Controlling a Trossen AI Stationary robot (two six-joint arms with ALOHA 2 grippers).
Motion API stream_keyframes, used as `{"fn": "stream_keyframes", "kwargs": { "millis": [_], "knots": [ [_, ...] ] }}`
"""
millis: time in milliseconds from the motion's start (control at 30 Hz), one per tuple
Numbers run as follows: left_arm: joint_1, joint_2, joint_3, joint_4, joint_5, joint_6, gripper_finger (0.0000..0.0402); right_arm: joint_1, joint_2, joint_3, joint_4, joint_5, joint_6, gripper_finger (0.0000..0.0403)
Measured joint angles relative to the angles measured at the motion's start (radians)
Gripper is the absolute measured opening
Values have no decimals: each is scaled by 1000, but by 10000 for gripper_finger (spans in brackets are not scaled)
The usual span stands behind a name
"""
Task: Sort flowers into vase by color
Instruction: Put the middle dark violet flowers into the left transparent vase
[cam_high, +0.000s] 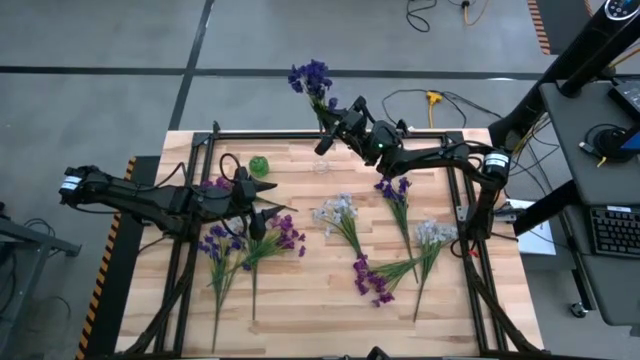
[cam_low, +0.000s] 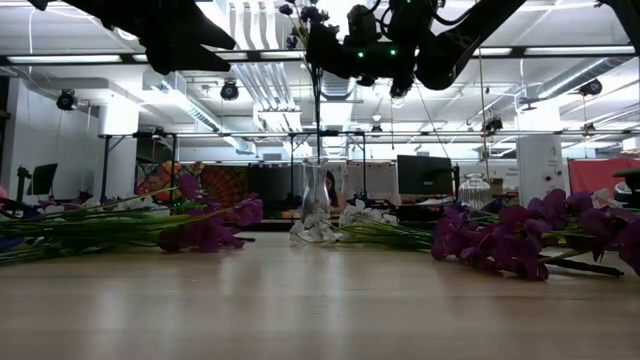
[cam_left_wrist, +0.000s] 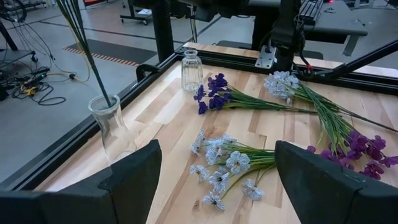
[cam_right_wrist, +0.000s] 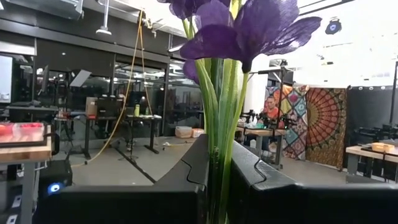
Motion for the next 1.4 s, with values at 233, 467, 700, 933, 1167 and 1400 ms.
{"fn": "stream_keyframes", "kwargs": {
  "millis": [233, 467, 700, 933, 1167, 1400],
  "knots": [
    [0, 0, 0, 0, 0, 0, 294, 0, 0, 0, -15, 0, 0, 18],
    [0, 0, 0, 0, 0, 0, 294, 0, 0, -1, -27, 0, 19, 33],
    [0, 0, 0, 0, 0, 0, 294, 0, 0, -1, -54, 1, 19, 106],
    [0, 0, 0, -1, 0, 0, 294, 0, -7, -1, -133, 1, 24, 166],
    [0, 0, 0, -1, 0, 0, 294, 0, -9, -1, -200, 2, 37, 206],
    [0, 1, 0, -1, 1, 0, 294, 0, -15, -1, -274, 39, 37, 238]
  ]
}}
